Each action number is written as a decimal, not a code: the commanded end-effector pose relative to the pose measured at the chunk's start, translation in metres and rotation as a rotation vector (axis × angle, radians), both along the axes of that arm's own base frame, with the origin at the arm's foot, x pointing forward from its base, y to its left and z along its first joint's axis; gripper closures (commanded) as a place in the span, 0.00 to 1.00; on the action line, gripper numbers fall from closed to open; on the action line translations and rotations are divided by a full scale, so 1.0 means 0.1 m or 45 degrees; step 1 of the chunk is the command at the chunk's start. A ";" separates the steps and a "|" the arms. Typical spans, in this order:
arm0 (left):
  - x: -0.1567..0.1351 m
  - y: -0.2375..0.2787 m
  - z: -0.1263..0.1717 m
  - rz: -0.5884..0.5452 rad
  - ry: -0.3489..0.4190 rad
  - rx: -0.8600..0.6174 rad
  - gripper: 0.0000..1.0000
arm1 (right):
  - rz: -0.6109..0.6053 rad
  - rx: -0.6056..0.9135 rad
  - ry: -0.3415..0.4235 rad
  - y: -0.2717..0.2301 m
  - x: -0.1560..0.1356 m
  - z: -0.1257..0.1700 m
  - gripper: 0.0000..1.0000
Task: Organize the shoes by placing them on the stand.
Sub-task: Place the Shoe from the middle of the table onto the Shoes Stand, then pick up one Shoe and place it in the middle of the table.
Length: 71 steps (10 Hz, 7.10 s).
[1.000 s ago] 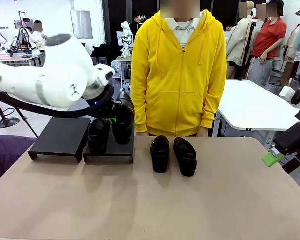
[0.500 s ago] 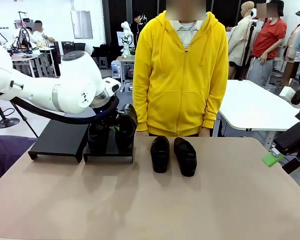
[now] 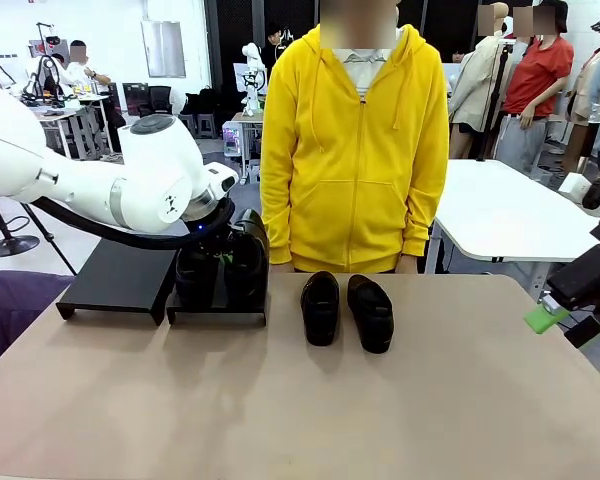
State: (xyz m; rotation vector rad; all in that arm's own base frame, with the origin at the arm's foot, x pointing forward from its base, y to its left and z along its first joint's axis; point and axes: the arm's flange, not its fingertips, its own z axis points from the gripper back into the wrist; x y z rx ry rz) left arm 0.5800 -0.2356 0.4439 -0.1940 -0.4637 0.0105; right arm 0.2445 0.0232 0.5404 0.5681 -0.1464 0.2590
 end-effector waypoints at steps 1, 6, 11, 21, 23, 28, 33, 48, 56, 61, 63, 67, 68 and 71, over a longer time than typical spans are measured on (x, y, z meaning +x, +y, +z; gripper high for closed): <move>0.08 -0.07 -0.01 0.072 -0.069 0.014 1.00 | 0.022 0.026 -0.016 -0.01 0.01 0.02 0.00; 0.16 -0.12 -0.12 0.093 -0.033 0.020 0.16 | 0.022 0.026 -0.016 -0.01 0.01 0.02 0.00; 0.08 -0.15 0.02 0.127 -0.042 0.062 0.00 | 0.022 0.026 -0.016 -0.01 0.01 0.02 0.00; -1.98 0.69 1.65 -0.409 0.327 -0.103 0.00 | 0.022 0.026 -0.016 -0.01 0.01 0.02 0.00; -2.79 1.18 1.63 -0.351 0.427 -0.181 0.00 | 0.022 0.026 -0.016 -0.01 0.01 0.02 0.00; -3.34 2.34 1.10 -0.278 0.283 -0.518 0.00 | 0.022 0.026 -0.016 -0.01 0.01 0.02 0.00; -3.60 2.22 1.22 -0.209 0.297 -0.443 0.00 | 0.022 0.026 -0.016 -0.01 0.01 0.02 0.00; -3.60 2.22 1.22 -0.209 0.297 -0.443 0.00 | -0.386 -0.561 -0.007 2.67 2.31 -0.69 0.00; -3.60 2.22 1.22 -0.209 0.297 -0.443 0.00 | -0.501 -0.562 0.018 2.72 2.90 -0.94 0.00; -3.60 2.22 1.22 -0.209 0.297 -0.443 0.00 | -0.533 -0.563 0.160 2.75 3.40 -1.24 0.00; -3.60 2.22 1.22 -0.209 0.297 -0.443 0.00 | -0.630 -0.590 0.226 2.74 3.52 -1.35 0.00; -3.60 2.22 1.22 -0.209 0.297 -0.443 0.00 | -0.643 -0.616 0.333 2.79 3.71 -1.64 0.00; -3.60 2.22 1.22 -0.209 0.297 -0.443 0.00 | -0.640 -0.629 0.356 2.79 3.75 -1.73 0.00; -3.60 2.22 1.22 -0.209 0.297 -0.443 0.00 | -0.628 -0.638 0.410 2.80 3.81 -1.86 0.00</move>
